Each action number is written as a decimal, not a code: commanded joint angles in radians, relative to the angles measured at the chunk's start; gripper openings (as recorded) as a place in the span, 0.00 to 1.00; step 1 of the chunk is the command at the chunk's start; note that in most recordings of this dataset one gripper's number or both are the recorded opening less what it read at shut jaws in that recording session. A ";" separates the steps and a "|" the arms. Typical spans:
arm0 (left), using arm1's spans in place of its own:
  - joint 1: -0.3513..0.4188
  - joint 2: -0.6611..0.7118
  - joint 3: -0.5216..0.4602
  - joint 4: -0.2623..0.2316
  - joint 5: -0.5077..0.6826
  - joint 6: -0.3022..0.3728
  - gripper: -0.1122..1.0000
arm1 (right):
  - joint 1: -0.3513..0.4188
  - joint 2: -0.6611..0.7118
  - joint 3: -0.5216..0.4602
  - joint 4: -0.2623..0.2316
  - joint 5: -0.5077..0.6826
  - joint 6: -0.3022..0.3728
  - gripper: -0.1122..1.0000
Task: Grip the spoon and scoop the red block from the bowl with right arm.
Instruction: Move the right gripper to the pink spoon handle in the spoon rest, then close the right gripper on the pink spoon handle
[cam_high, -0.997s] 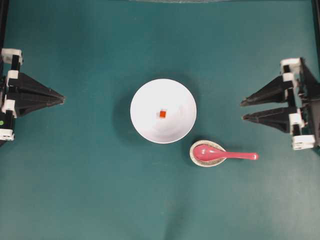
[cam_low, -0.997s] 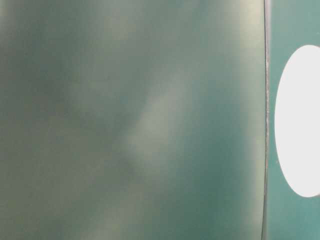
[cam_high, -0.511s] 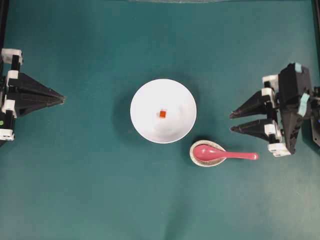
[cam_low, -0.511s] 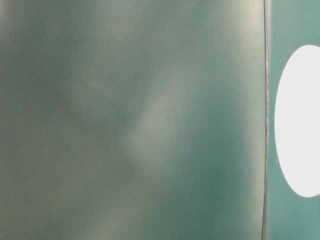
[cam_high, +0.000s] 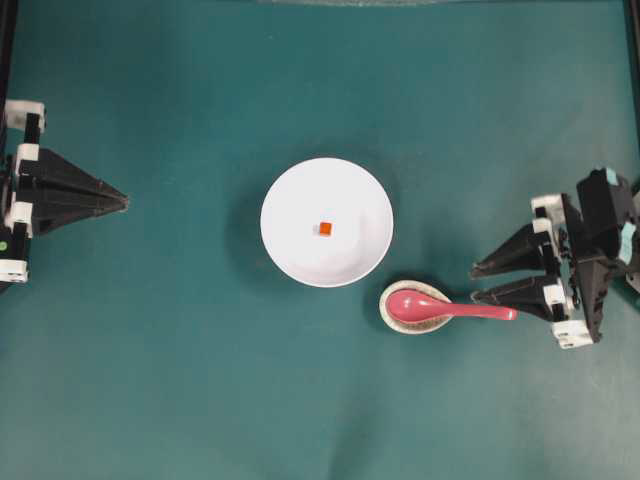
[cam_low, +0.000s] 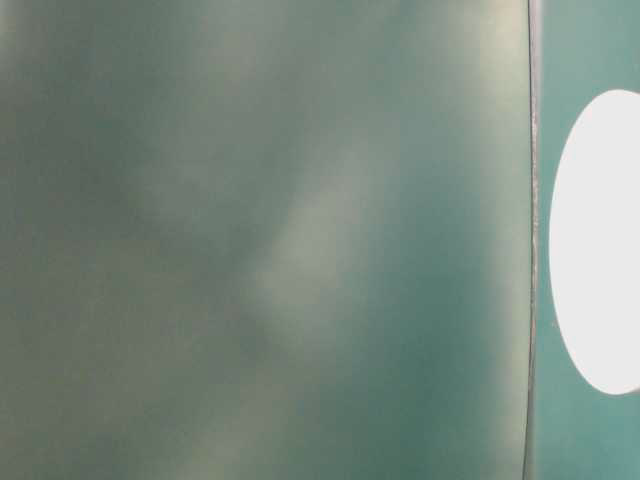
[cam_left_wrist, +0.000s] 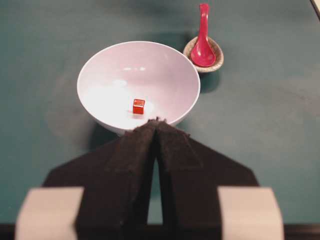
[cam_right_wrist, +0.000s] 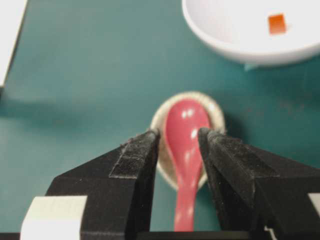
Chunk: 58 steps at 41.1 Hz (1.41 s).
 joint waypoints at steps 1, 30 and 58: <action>-0.002 0.009 -0.026 0.003 -0.003 -0.002 0.10 | 0.051 0.046 0.000 0.057 -0.067 -0.002 0.50; -0.002 0.012 -0.025 0.003 0.005 0.000 0.10 | 0.207 0.371 -0.023 0.232 -0.308 -0.075 0.49; -0.002 0.014 -0.023 0.003 0.005 -0.002 0.10 | 0.207 0.442 -0.015 0.235 -0.313 -0.087 0.49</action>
